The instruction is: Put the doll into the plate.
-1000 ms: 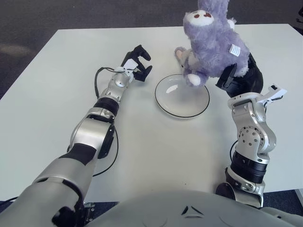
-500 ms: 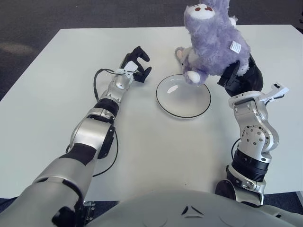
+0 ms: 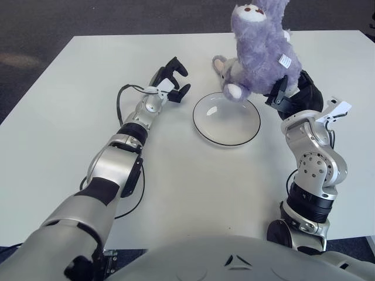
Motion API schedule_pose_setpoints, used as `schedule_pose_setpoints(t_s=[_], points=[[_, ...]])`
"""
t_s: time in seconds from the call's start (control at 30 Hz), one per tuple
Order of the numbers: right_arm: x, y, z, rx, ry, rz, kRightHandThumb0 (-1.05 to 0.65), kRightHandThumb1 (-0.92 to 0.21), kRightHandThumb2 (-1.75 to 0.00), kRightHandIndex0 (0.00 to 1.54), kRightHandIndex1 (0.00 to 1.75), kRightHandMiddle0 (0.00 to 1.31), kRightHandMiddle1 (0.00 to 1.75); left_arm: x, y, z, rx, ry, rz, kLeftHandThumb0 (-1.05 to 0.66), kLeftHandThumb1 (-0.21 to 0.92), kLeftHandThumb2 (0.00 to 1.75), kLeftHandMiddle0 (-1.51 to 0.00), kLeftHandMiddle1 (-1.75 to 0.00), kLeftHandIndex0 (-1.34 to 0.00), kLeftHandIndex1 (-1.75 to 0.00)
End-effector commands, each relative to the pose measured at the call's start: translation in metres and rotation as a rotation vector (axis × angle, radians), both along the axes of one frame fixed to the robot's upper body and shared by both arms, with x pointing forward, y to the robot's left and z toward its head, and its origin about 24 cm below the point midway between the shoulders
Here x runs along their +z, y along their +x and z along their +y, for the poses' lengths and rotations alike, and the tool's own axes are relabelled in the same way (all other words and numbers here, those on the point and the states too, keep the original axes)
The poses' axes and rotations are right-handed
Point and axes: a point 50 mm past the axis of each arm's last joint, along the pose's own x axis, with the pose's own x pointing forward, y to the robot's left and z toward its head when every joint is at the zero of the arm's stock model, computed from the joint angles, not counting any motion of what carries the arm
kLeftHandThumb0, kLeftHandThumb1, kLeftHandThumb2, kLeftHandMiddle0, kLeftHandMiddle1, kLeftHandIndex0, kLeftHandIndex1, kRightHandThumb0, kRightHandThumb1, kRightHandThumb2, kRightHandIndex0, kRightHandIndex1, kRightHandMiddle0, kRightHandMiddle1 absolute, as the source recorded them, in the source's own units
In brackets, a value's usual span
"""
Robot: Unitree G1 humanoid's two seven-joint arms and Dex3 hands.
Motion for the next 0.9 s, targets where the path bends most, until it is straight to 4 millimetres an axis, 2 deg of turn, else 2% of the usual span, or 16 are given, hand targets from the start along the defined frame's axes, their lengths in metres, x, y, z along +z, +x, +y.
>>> schedule_pose_setpoints(t_s=[0.0, 0.17, 0.37, 0.43, 0.47, 0.5, 0.53, 0.63, 0.67, 0.73, 0.8, 0.83, 0.87], points=[[0.002, 0.002, 0.0, -0.017, -0.018, 0.021, 0.0, -0.2, -1.43, 0.74, 1.66, 0.46, 1.75, -0.005, -0.002, 0.005, 0.01, 0.027, 0.001, 0.0, 0.49, 1.06, -0.61, -1.54, -0.24, -1.75], [-0.001, 0.006, -0.002, -0.038, 0.005, 0.038, 0.0, -0.21, -1.42, 0.74, 1.65, 0.45, 1.75, -0.007, -0.005, 0.003, -0.009, 0.056, -0.018, 0.0, 0.53, 1.01, -0.6, -1.52, -0.23, -1.75], [-0.001, 0.011, -0.004, -0.05, 0.047, 0.032, 0.0, -0.21, -1.42, 0.73, 1.66, 0.45, 1.75, -0.007, -0.009, -0.001, -0.064, 0.093, -0.06, -0.01, 0.6, 0.94, -0.53, -1.57, -0.17, -1.75], [0.0, 0.012, -0.004, -0.054, 0.064, 0.027, 0.0, -0.21, -1.43, 0.73, 1.68, 0.45, 1.75, -0.007, -0.011, -0.003, -0.09, 0.111, -0.081, -0.01, 0.77, 0.72, -0.39, -1.61, -0.1, -1.75], [0.0, 0.012, -0.005, -0.056, 0.07, 0.025, 0.0, -0.21, -1.43, 0.72, 1.68, 0.45, 1.75, -0.006, -0.012, -0.004, -0.1, 0.118, -0.089, -0.14, 0.79, 0.7, -0.32, -1.62, -0.08, -1.7], [0.0, 0.013, -0.005, -0.058, 0.082, 0.022, 0.0, -0.21, -1.43, 0.72, 1.69, 0.45, 1.75, -0.006, -0.013, -0.005, -0.117, 0.131, -0.102, -0.35, 0.8, 0.7, -0.22, -1.65, -0.05, -1.64], [0.0, 0.014, -0.006, -0.059, 0.09, 0.019, 0.0, -0.21, -1.44, 0.72, 1.7, 0.45, 1.75, -0.006, -0.014, -0.006, -0.129, 0.14, -0.112, -0.45, 0.81, 0.7, -0.18, -1.6, -0.04, -1.53], [0.0, 0.015, -0.008, -0.056, 0.1, 0.011, 0.0, -0.21, -1.45, 0.71, 1.71, 0.45, 1.75, -0.005, -0.016, -0.01, -0.154, 0.171, -0.138, -0.77, 0.89, 0.58, -0.05, -1.37, -0.01, -1.09], [-0.001, 0.015, -0.009, -0.053, 0.101, 0.007, 0.0, -0.21, -1.45, 0.71, 1.71, 0.45, 1.75, -0.005, -0.017, -0.011, -0.162, 0.185, -0.153, -0.8, 0.9, 0.56, -0.04, -1.33, -0.01, -1.04], [-0.001, 0.016, -0.009, -0.051, 0.102, 0.003, 0.0, -0.2, -1.45, 0.71, 1.71, 0.46, 1.75, -0.004, -0.018, -0.013, -0.169, 0.199, -0.169, -0.93, 0.91, 0.48, -0.02, -1.09, 0.0, -0.84], [0.0, 0.016, -0.01, -0.049, 0.102, 0.0, 0.0, -0.2, -1.45, 0.72, 1.71, 0.46, 1.75, -0.002, -0.02, -0.015, -0.172, 0.215, -0.202, -0.98, 0.92, 0.45, -0.01, -0.99, 0.0, -0.75], [0.0, 0.016, -0.01, -0.048, 0.102, -0.002, 0.0, -0.2, -1.45, 0.72, 1.71, 0.46, 1.75, -0.001, -0.021, -0.017, -0.173, 0.221, -0.22, -1.0, 0.92, 0.42, 0.0, -0.82, 0.0, -0.62], [0.0, 0.016, -0.011, -0.047, 0.102, -0.003, 0.0, -0.2, -1.45, 0.72, 1.71, 0.46, 1.75, -0.001, -0.021, -0.018, -0.173, 0.226, -0.232, -1.01, 0.92, 0.41, 0.0, -0.77, 0.0, -0.57]])
